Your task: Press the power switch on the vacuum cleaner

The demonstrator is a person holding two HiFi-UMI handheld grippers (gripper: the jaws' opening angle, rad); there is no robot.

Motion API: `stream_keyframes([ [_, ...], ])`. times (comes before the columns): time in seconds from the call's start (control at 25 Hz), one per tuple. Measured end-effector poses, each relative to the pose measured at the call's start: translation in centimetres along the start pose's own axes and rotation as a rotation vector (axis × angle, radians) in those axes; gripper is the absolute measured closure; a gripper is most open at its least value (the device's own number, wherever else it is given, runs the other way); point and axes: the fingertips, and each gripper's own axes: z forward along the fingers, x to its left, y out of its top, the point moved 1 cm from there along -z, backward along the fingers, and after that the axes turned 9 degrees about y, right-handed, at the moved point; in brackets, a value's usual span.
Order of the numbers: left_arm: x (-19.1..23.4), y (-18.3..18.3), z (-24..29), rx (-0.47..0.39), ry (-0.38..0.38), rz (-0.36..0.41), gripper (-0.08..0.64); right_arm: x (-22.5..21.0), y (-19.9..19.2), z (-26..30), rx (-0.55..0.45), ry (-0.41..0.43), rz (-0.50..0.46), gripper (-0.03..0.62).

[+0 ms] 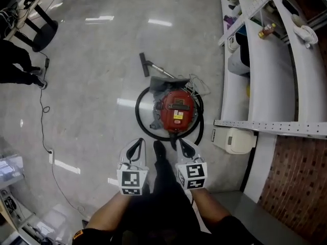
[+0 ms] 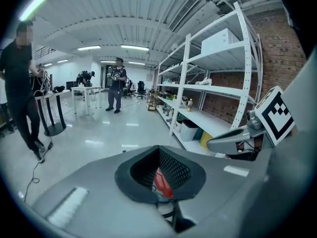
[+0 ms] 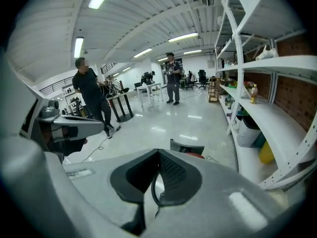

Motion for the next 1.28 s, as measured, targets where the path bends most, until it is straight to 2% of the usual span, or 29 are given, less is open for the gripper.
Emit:
stream_keyframes([
  [0.2, -1.0, -2.3, 4.9, 0.041, 0.002, -0.005, 0.545, -3.9, -2.9, 3.8, 0.071, -0.026, 0.035, 0.600],
  [0.44, -1.8, -7.2, 9.8, 0.113, -0.023, -0.047, 0.545, -6.9, -7.3, 7.8, 0.156, -0.042, 0.078, 0.600],
  [0.64, -3.1, -11.2, 13.1, 0.199, -0.058, -0.005, 0.546, -9.5, -11.0, 10.8, 0.228, -0.055, 0.105, 0.600],
  [0.8, -3.3, -13.8, 15.1, 0.264, -0.049, 0.017, 0.546, -11.6, -13.4, 12.8, 0.269, -0.080, 0.150, 0.600],
  [1.04, -3.3, -16.6, 17.9, 0.321, -0.050, -0.039, 0.546, -13.7, -16.4, 15.6, 0.321, -0.103, 0.205, 0.601],
  [1.28, -3.8, -18.7, 19.8, 0.373, -0.073, -0.026, 0.546, -15.0, -20.0, 18.3, 0.398, -0.100, 0.233, 0.600],
])
